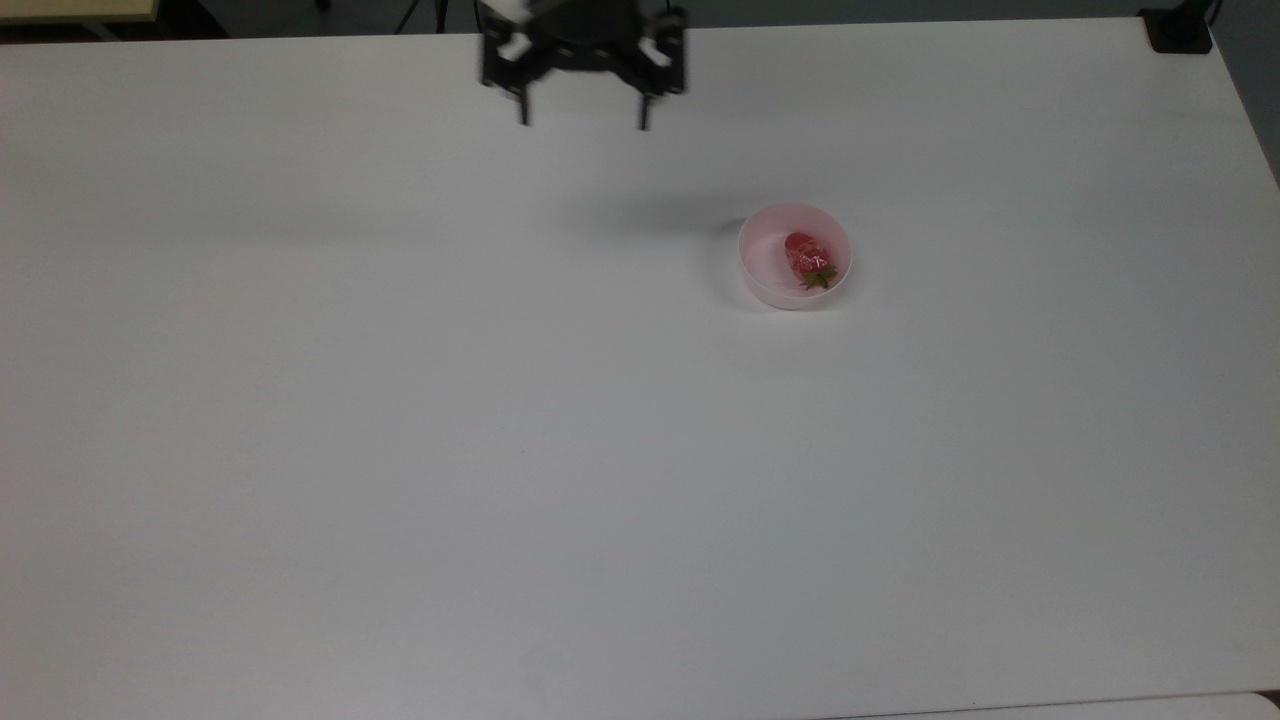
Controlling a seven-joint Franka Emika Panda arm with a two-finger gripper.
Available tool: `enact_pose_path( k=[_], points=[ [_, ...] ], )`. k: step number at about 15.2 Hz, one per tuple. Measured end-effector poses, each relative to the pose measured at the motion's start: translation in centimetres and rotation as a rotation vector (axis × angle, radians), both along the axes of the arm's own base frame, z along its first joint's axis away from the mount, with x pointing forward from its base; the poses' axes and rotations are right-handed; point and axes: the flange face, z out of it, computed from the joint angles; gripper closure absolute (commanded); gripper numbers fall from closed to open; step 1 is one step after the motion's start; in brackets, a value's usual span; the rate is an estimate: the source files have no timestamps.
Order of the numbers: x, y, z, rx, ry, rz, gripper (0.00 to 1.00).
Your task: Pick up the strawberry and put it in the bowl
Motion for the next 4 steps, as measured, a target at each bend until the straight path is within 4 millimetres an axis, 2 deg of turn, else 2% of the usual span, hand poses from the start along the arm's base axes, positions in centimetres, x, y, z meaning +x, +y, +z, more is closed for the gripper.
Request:
enact_pose_path(
  k=[2,4],
  points=[
    [0.1,-2.4,0.1,0.000,0.000,-0.038,0.00],
    [0.2,-3.9,-0.4,0.000,0.008,-0.064,0.00]
  ],
)
